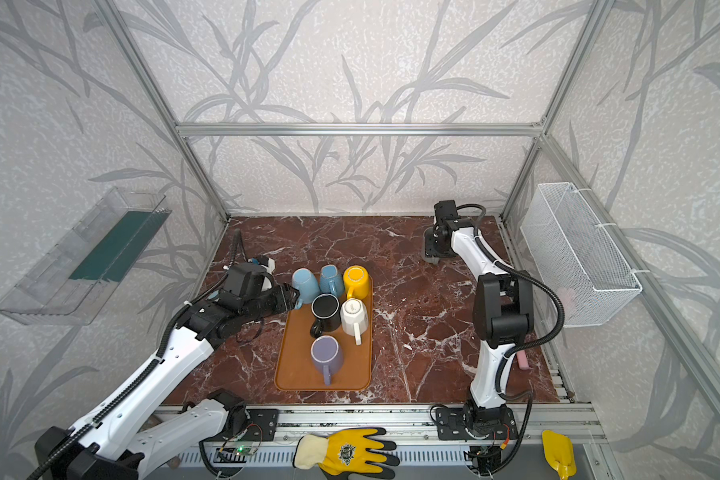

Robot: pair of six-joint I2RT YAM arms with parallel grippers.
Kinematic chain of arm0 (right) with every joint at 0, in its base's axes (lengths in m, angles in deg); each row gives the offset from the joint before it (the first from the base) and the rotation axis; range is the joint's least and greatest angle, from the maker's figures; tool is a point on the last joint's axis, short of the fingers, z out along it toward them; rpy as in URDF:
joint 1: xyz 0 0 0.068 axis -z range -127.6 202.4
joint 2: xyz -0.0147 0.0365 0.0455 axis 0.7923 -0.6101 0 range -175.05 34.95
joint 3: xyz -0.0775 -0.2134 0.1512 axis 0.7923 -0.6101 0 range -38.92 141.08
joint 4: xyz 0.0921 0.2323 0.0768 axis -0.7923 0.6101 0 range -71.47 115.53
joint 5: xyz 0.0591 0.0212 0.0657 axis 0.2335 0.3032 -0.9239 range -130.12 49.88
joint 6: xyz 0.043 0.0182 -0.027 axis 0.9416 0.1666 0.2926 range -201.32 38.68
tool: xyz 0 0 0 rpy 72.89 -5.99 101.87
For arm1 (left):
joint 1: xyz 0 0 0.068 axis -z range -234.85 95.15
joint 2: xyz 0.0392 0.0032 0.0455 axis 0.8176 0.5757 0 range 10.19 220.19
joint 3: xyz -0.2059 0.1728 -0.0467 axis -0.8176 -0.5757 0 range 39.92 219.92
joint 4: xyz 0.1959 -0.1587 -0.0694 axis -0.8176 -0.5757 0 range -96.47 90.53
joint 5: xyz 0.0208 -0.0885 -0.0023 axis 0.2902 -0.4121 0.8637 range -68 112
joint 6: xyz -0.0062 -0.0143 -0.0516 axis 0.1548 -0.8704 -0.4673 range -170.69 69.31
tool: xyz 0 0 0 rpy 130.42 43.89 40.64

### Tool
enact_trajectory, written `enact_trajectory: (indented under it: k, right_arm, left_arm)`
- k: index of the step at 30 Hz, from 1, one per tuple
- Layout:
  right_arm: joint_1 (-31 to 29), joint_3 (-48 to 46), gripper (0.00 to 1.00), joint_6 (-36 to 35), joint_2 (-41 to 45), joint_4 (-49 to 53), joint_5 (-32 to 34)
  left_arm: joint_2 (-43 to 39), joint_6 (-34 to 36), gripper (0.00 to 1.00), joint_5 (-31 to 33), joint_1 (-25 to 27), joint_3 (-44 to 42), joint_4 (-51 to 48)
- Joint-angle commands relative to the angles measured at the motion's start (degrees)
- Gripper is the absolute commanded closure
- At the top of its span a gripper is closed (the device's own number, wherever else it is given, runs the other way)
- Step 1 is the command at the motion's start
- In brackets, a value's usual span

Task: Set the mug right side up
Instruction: 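Lower the upright grey mug onto the table with the right gripper and release, then move the left gripper over the upside-down black mug while the right gripper withdraws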

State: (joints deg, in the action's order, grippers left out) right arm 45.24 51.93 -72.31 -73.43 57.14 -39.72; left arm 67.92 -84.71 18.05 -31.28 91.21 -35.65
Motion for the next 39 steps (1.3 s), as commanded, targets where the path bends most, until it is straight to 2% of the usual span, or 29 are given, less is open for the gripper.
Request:
enact_trajectory:
  k: [1,10,14,20,28,39]
  right_arm:
    - [0.3,-4.25,0.45,0.3,6.49,-0.61,-2.71]
    - [-1.57,-20.78,0.45,3.04,21.72,-5.56,-6.34]
    - [-4.26,-27.73,0.49,5.49,28.61,-8.35,-7.16]
    - [-8.28,-34.12,0.5,9.27,35.85,-9.38,-6.07]
    - [-9.19,-40.13,0.49,11.95,40.78,-10.93,-7.54]
    - [-9.28,-41.37,0.49,12.69,40.39,-12.11,-8.18]
  left_arm:
    - [2.01,2.65,0.46,3.04,0.07,2.06,-4.66]
    - [7.68,4.14,0.46,6.98,-0.11,1.95,-3.44]
    - [12.56,4.41,0.47,5.45,-0.19,2.02,-0.65]
    - [17.34,4.85,0.5,1.28,-0.17,2.84,-0.37]
    - [15.76,5.66,0.52,-2.33,0.33,2.97,-2.83]
    - [13.17,9.6,0.52,-7.41,4.02,7.75,-10.79]
